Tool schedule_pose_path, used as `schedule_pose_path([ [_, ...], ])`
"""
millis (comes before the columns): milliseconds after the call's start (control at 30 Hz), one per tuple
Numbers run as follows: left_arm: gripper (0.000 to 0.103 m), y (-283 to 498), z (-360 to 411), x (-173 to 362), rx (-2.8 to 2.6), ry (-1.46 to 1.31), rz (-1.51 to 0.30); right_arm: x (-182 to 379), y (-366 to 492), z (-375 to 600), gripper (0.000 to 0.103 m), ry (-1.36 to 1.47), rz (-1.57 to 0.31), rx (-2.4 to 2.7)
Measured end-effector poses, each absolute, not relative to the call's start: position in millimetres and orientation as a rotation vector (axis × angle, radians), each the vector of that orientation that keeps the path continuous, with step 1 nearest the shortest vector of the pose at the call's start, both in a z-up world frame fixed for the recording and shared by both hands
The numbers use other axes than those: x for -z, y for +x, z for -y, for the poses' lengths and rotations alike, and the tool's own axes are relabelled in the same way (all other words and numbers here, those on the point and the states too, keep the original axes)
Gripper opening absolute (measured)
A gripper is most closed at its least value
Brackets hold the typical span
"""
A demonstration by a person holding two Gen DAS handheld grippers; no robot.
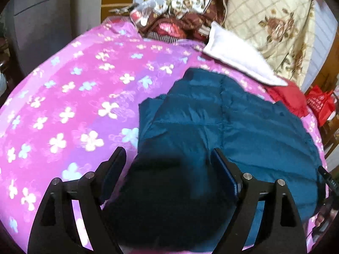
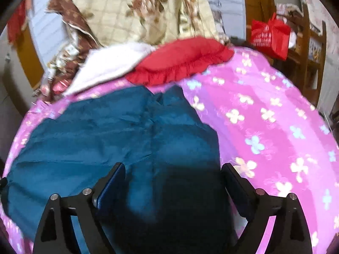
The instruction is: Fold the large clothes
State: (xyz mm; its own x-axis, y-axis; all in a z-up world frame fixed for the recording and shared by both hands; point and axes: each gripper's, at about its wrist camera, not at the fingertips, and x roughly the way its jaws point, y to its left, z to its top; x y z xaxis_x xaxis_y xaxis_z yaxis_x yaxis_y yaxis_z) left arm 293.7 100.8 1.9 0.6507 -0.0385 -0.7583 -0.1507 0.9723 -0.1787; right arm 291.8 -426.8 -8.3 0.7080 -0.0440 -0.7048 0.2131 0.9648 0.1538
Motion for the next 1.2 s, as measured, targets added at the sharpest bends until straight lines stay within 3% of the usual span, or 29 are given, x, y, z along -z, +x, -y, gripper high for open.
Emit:
schedule_pose_path([
  [133, 0.083, 276.4, -108.7, -0.7, -0.130, -0.197, -0.842, -4.2, 255.1, 402.9, 0.091, 0.161, -0.734, 0.120],
  [300, 0.083, 274.9, -118.3, 21.8, -0.136, -0.197, -0.899, 28.7, 247.0, 389.4, 0.091, 0.088, -0.811, 0.143],
  [500, 0.083, 239.9, -116.5, -6.3, -0.153, -0.154, -0.833, 4.3, 212.0, 390.0, 0.091, 0.138, -0.767, 0.139],
  [733, 0.083, 191.8, -90.2, -13.5, -0.116, -0.130, -0.822, 33.5, 219.7, 382.3, 0.091, 0.085, -0.864, 0.174],
  [1000, 0.083, 135.8, -68.5, -40.6, -0.104, -0.110, -0.735, -0.4, 178.0, 371.7, 0.091, 0.123, -0.798, 0.149],
  [1200, 0.083, 92.3, -63.5, -57.5, -0.219, -0.101, -0.631, 5.9, 143.2, 344.0, 0.091, 0.179, -0.812, 0.083],
])
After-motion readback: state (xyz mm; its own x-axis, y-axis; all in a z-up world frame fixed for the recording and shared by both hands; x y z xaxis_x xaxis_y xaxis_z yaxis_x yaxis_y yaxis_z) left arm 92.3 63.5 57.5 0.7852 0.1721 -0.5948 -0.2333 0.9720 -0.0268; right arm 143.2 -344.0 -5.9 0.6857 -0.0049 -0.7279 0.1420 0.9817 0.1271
